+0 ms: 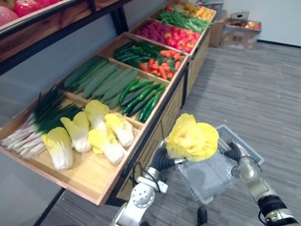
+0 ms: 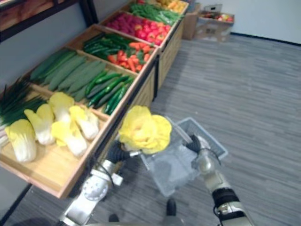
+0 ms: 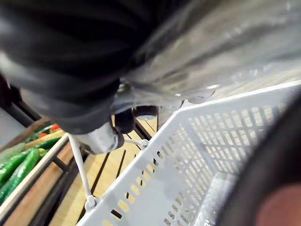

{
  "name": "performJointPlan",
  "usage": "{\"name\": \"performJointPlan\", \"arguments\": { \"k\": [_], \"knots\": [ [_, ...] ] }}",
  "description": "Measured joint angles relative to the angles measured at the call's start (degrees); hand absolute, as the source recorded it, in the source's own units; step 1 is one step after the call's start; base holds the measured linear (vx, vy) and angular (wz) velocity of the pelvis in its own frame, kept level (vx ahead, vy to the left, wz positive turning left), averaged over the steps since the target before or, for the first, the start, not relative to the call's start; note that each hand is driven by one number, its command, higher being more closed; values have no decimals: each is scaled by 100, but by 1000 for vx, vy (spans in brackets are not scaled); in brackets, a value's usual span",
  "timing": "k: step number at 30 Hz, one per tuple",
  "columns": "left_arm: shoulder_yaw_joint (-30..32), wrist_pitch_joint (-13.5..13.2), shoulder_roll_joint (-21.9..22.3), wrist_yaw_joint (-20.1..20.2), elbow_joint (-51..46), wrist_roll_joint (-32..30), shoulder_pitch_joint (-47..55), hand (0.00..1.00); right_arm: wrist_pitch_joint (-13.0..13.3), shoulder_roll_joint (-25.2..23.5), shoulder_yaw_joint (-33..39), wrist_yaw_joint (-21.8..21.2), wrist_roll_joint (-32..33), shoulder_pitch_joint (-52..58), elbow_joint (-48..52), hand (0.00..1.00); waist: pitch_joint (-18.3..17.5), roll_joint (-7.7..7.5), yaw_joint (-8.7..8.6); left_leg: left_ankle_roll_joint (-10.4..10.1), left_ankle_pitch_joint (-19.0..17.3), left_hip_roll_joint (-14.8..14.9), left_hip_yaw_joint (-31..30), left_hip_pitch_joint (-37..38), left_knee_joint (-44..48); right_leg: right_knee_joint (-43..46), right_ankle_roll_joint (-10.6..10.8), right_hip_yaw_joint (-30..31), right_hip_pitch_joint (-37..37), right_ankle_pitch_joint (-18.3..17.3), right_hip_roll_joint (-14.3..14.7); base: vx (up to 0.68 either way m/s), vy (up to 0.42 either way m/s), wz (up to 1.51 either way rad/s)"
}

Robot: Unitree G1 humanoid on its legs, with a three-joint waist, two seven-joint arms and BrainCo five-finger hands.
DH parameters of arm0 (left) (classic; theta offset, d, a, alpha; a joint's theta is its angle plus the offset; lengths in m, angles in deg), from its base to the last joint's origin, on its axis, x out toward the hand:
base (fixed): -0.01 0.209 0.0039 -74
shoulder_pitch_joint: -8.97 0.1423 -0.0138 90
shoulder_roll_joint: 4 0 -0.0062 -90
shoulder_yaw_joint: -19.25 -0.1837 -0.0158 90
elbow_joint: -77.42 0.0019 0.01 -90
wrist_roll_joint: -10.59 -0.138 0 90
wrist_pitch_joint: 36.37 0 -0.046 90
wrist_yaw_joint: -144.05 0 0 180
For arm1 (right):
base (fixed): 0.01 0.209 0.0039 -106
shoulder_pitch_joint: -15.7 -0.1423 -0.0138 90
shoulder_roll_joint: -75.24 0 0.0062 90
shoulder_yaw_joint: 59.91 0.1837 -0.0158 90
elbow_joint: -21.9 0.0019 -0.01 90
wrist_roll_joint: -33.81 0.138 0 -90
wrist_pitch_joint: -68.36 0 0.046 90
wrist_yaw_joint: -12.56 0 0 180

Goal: Pick vegetable in the basket

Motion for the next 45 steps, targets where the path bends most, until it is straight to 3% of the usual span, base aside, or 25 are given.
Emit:
{"name": "performJointPlan", "arguments": {
  "k": [8,12,20,21,26,37,40,43,45],
  "knots": [
    [-221,330,502,-105,1915,-122,-733,100,29,4,25,-255,893,674,1454,100,-25,-71,-198,-9,-6,9,128,39,-16,13,5,91,-57,3,19,1,-14,-8],
    [-290,451,695,-429,2719,-336,-1260,100,108,11,-22,-418,1247,933,2053,100,-33,-167,-283,-54,-47,36,292,146,-27,17,8,245,-67,2,62,5,-14,-19],
    [-673,664,1075,-952,4049,-344,-2247,100,286,377,-531,-579,2046,1174,2857,100,-94,-346,-618,-82,-99,46,466,194,-14,39,7,417,-153,3,99,26,-16,-13],
    [-775,687,1112,-980,4130,-344,-2350,0,287,387,-541,-600,2071,1180,2915,100,-94,-355,-654,-85,-102,47,470,196,-3,39,7,442,-160,4,105,42,-18,-5],
    [-1002,703,1198,-1070,4288,-343,-2575,0,356,489,-756,-632,2228,1177,2918,100,-94,-360,-737,-132,-143,61,507,238,-1,39,5,533,-161,6,133,29,-19,-7],
    [-1268,704,1502,-1043,4226,-328,-2954,0,352,467,-964,-643,2170,1263,2793,100,-89,-369,-738,-124,-182,56,482,279,-12,39,10,487,-112,2,88,14,-12,0],
    [-1201,774,1414,-914,3772,-332,-2868,0,375,356,-799,-642,2131,1355,2647,100,-91,-366,-707,-123,-181,50,359,261,-15,37,13,369,-48,-4,69,12,-18,20],
    [-993,777,1030,-874,2726,-339,-2395,0,483,103,-441,-618,1976,1500,2412,100,-91,-366,-658,-109,-171,46,252,180,-19,36,19,284,-58,-9,58,3,-26,17],
    [-601,827,811,-828,1738,-341,-1938,0,505,6,-328,-623,1933,1671,2127,100,-103,-346,-532,-103,-167,44,142,155,-24,37,31,187,-14,-30,33,10,-22,20]
  ]
}}
